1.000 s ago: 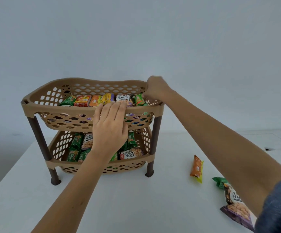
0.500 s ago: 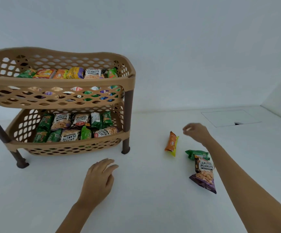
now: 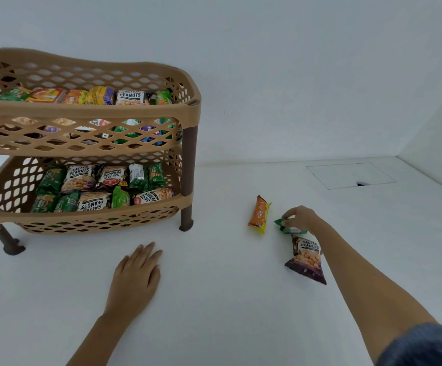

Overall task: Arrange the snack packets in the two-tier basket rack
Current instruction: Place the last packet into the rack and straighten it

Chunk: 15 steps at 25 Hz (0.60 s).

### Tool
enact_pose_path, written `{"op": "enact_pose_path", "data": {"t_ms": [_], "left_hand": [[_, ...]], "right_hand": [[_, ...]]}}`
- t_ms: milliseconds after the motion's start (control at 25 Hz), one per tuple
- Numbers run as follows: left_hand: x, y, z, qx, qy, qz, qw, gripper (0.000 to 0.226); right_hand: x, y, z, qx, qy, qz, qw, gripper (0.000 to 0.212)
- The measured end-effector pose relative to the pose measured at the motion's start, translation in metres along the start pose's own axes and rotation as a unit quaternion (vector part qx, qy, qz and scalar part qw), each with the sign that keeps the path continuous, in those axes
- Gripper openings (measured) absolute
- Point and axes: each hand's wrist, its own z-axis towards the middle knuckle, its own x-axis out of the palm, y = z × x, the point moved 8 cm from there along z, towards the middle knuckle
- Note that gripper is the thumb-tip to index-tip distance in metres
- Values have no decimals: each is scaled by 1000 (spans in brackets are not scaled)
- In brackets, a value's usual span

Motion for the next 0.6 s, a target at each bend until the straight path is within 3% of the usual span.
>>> {"op": "enact_pose_path", "data": {"t_ms": [120,200,320,440,520,600], "left_hand": [[-1,-2,-2,-1,8,-2,1000,63],[-2,-2,-1,-1,12,-5,1000,65],[-1,-3,-2,0,25,-1,1000,65],[-12,-7,5,7,26,-36,999,44],[-40,-14,15,43,-39,-55,997,35],[-79,-16,24,56,-145,-30,987,33]], "right_hand": [[7,9,3,-5,2,9,1000,45],[14,12,4,0,17,-47,999,50],[16,10,1,24,-50,-86,995,42],[0,23,-21,57,-187,51,979,38],[-11,54,-41,18,-256,174,951,37],[-16,100,-66,-60,-276,275,919,29]]}}
